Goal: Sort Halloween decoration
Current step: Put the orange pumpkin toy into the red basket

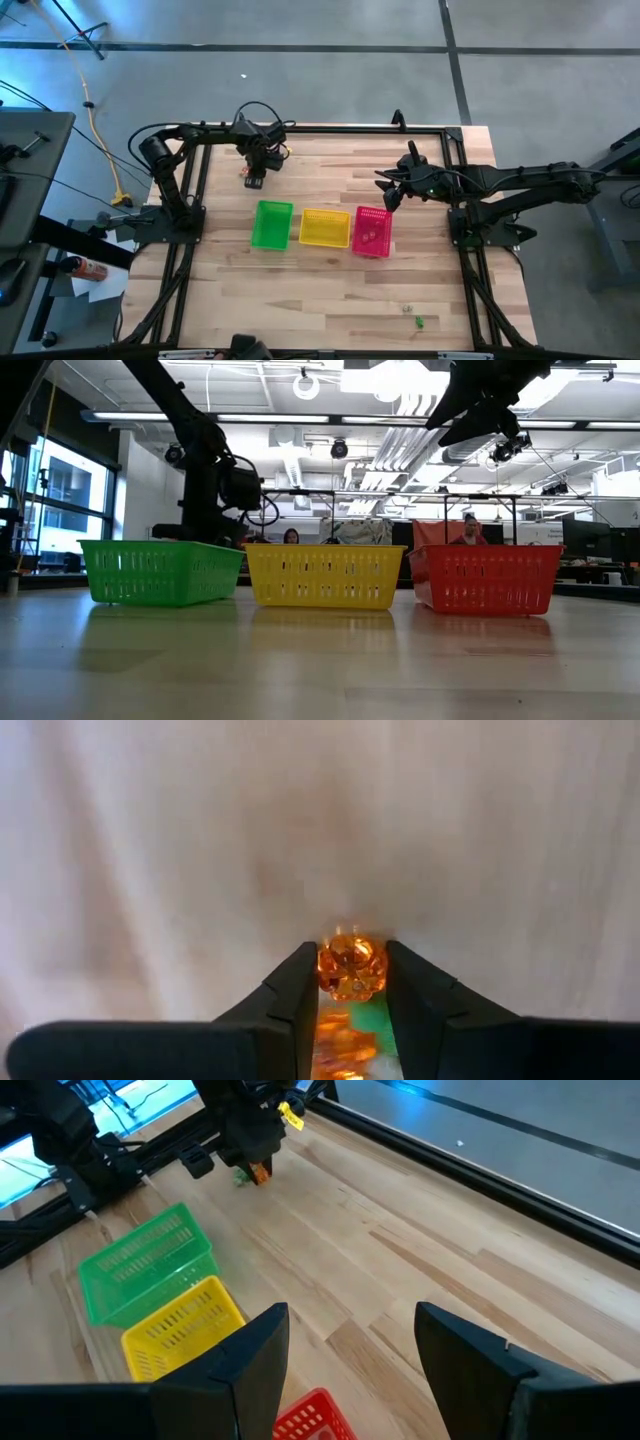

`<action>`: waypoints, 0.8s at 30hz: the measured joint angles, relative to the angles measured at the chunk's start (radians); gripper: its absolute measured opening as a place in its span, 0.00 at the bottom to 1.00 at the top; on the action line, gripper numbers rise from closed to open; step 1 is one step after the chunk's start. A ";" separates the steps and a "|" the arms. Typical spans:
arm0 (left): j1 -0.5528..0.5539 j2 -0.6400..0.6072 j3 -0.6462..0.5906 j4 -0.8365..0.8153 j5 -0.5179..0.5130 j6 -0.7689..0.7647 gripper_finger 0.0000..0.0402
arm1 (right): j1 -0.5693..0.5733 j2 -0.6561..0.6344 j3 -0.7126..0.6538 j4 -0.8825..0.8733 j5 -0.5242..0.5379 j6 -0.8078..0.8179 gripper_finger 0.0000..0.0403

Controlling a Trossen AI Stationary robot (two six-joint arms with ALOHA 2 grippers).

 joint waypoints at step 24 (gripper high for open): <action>-0.001 -0.065 0.375 0.031 0.575 -0.365 0.20 | -0.028 0.000 0.000 0.194 0.042 -0.063 0.53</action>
